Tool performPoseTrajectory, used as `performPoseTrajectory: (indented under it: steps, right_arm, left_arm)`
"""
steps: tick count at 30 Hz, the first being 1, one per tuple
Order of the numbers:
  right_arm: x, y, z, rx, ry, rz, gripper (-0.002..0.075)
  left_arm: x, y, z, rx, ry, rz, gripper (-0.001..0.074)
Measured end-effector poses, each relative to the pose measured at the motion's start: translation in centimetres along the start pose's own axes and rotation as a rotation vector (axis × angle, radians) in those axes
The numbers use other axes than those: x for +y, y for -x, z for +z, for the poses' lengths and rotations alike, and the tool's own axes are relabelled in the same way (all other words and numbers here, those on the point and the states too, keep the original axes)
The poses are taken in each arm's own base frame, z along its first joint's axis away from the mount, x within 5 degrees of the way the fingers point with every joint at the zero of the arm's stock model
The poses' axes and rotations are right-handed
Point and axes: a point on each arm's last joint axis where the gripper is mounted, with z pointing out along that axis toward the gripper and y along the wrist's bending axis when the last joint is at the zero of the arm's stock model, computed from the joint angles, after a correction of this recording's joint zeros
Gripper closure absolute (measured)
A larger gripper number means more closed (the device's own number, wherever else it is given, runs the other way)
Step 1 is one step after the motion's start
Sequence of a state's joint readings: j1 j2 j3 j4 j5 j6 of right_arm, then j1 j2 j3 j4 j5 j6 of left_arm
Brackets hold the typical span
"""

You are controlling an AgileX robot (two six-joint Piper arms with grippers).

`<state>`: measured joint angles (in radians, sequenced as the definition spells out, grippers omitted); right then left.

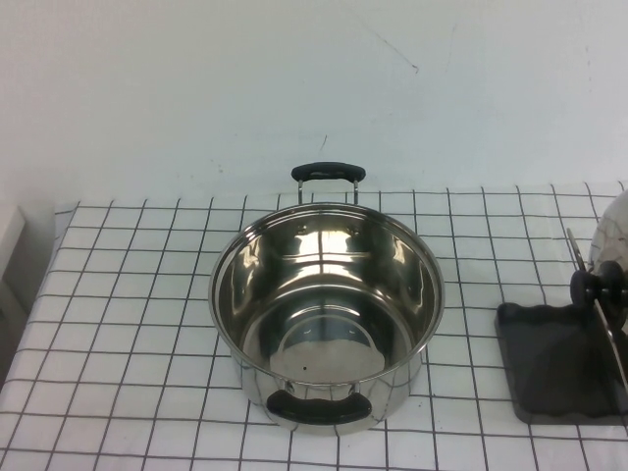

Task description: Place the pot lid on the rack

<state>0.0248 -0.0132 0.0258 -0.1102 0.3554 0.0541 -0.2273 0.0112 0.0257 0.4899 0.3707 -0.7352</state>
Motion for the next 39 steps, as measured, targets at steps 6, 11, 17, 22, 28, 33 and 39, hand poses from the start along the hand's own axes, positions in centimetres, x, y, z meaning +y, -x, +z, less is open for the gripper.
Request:
performPoseTrajectory:
  steps: [6, 11, 17, 22, 28, 33, 39]
  right_arm:
    - [0.0, 0.0, 0.0, 0.001, 0.0, 0.002, 0.0728]
    - [0.0, 0.0, 0.0, 0.001, 0.0, 0.002, 0.0729]
    - [0.0, 0.0, 0.0, 0.001, 0.0, 0.002, 0.0729]
    - [0.0, 0.0, 0.0, 0.001, 0.0, 0.002, 0.0729]
    - [0.0, 0.0, 0.0, 0.001, 0.0, 0.002, 0.0729]
    - [0.0, 0.0, 0.0, 0.001, 0.0, 0.002, 0.0729]
    - [0.0, 0.0, 0.0, 0.001, 0.0, 0.002, 0.0729]
  left_arm:
    - [0.5, 0.2, -0.2, -0.033, 0.102, 0.238, 0.0737]
    - [0.6, 0.2, -0.3, -0.035, 0.135, 0.231, 0.0737]
    - [-0.3, -0.1, -0.2, -0.012, 0.031, 0.17, 0.0737]
    - [-1.2, -0.2, -0.3, -0.006, -0.068, 0.33, 0.0737]
    - [-1.2, -0.2, -0.3, -0.002, -0.065, 0.215, 0.0737]
    - [-1.0, -0.2, -0.3, -0.001, -0.052, 0.062, 0.0737]
    - [-1.2, -0.2, -0.3, -0.001, -0.065, 0.074, 0.0737]
